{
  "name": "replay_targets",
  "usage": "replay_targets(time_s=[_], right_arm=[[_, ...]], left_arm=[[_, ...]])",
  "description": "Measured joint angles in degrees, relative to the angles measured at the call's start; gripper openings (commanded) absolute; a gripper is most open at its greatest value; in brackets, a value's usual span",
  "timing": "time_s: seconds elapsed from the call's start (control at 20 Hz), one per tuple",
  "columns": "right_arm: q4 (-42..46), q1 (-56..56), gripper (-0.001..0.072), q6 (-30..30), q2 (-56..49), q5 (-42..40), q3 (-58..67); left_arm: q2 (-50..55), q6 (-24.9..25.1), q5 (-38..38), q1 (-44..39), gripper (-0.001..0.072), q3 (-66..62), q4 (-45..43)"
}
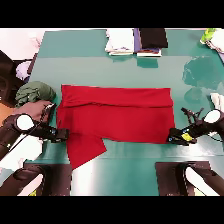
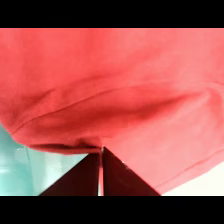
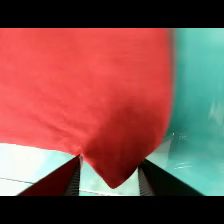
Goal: Fold the shirts.
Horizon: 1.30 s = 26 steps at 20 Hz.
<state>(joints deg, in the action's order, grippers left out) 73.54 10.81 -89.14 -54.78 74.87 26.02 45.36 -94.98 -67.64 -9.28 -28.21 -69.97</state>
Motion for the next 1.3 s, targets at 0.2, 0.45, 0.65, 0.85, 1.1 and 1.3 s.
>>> replay_targets(time_s=[0.2, 0.45, 0.65, 0.85, 1.1, 1.3], right_arm=[[4.44, -6.29, 0.0023, -1.44, 0.70, -1.22, 1.38], [10.51, -7.15, 0.0021, -2.12, 9.03, 3.02, 5.03], [12.68, -4.66, 0.0020, -2.21, 17.00, 8.41, 6.16], [13.18, -2.89, 0.0020, -2.14, 19.04, 9.90, 7.52], [13.25, -5.27, 0.0020, -1.90, 9.57, 5.35, 15.56], [13.22, -8.72, 0.0020, -1.84, -3.26, 1.22, 26.21]], left_arm=[[-0.11, 1.31, -2.25, 0.00, 0.0025, -1.18, -1.03], [-5.38, 1.53, -7.65, -0.02, 0.0026, -3.17, -2.67], [-10.03, 1.20, -14.97, -0.02, 0.0025, -4.42, -0.66], [-10.49, 1.49, -14.38, 0.00, 0.0026, -9.27, -0.11], [-0.48, 4.24, -7.21, 0.00, 0.0026, -18.51, -2.99], [12.61, 6.25, -0.79, 0.00, 0.0027, -27.34, -5.79]])
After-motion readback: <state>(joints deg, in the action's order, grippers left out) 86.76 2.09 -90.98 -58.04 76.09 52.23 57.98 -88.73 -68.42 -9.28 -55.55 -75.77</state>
